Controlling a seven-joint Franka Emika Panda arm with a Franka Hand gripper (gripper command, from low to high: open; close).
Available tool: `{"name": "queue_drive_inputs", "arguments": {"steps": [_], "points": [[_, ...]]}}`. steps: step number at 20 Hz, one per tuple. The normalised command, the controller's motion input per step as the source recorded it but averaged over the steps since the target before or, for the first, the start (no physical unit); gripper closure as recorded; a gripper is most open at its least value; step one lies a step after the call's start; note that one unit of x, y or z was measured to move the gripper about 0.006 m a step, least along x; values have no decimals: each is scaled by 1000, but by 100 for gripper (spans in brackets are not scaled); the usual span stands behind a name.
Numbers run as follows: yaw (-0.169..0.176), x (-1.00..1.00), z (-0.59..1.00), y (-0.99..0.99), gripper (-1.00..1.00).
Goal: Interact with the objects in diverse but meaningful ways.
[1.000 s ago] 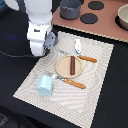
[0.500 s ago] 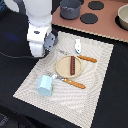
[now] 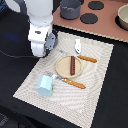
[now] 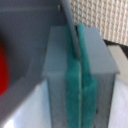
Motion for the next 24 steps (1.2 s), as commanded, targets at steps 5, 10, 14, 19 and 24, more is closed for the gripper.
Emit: {"name": "queue_drive_inputs", "arguments": {"steps": [5, 10, 14, 19, 24], "points": [[61, -146, 294, 44, 100], [95, -237, 963, 362, 100], [99, -214, 972, 397, 100], [92, -39, 764, 278, 100], [64, 465, 495, 6, 100]]}}
